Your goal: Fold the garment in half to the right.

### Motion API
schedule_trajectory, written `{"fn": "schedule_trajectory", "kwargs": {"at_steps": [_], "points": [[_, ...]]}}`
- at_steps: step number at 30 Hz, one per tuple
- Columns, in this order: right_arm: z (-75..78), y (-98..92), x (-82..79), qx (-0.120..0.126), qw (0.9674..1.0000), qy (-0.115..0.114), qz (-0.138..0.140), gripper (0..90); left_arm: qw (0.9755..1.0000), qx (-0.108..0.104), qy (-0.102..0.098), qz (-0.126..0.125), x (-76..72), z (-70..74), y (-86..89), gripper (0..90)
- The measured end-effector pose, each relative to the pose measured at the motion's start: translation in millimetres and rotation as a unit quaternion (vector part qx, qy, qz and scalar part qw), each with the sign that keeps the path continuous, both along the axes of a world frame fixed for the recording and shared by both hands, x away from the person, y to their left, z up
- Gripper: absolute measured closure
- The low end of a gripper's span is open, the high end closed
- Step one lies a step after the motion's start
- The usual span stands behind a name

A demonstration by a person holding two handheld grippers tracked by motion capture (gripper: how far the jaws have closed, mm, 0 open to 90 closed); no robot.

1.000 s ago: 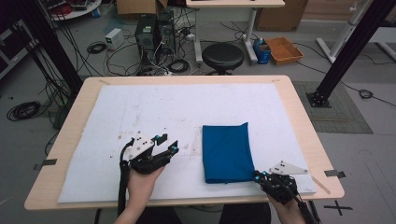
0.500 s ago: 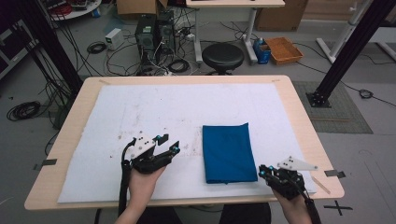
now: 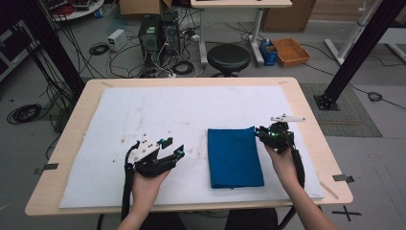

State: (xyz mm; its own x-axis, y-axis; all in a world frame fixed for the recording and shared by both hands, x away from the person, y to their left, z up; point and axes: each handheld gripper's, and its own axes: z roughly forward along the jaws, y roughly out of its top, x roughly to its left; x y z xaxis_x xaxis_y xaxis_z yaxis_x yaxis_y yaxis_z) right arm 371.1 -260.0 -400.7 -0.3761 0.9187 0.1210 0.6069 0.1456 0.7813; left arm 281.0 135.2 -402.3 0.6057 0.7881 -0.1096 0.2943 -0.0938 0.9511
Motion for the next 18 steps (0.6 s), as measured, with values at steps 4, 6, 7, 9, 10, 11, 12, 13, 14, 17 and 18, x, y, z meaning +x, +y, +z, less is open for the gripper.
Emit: {"fn": "schedule_trajectory", "kwargs": {"at_steps": [4,6,7,9,10,11,12,13,14,17,18], "points": [[-9.5,1.1,19.4,0.009,0.9995,0.016,-0.027,74.6,1.0000,-0.001,0.002,0.000,0.8,-1.1,0.8,47.8],[-12.7,1.9,25.4,0.016,0.9992,0.018,-0.032,74.6,1.0000,0.000,0.003,-0.001,1.1,-1.4,1.0,47.8],[-14.2,3.0,28.0,0.018,0.9990,0.024,-0.032,74.6,1.0000,0.000,0.002,-0.002,1.2,-1.5,0.8,47.8],[-17.3,5.1,32.3,0.014,0.9990,0.027,-0.034,76.9,1.0000,-0.001,0.003,-0.002,1.0,-1.7,0.0,47.8],[-18.9,6.0,34.2,0.014,0.9989,0.029,-0.033,79.2,1.0000,0.000,0.003,-0.002,0.9,-1.9,-0.3,47.8],[-20.6,6.7,36.1,0.010,0.9990,0.027,-0.034,83.4,1.0000,0.000,0.003,-0.003,0.9,-2.1,-0.6,47.8],[-22.0,7.1,37.7,0.009,0.9991,0.027,-0.030,88.7,1.0000,0.002,0.004,-0.004,0.9,-2.3,-0.6,47.8],[-22.8,7.8,38.6,0.007,0.9992,0.026,-0.031,90.0,1.0000,0.000,0.005,-0.002,0.8,-2.6,-0.9,47.8],[-23.6,7.5,39.4,0.004,0.9992,0.023,-0.032,90.0,1.0000,0.000,0.005,-0.002,0.8,-2.7,-0.7,47.8],[-24.6,5.9,40.6,0.009,0.9993,0.023,-0.028,90.0,1.0000,0.000,0.005,-0.002,1.3,-2.9,-0.4,47.8],[-24.8,5.2,40.7,0.012,0.9993,0.022,-0.028,90.0,1.0000,0.000,0.005,-0.001,1.4,-3.1,-0.3,47.8]]}}
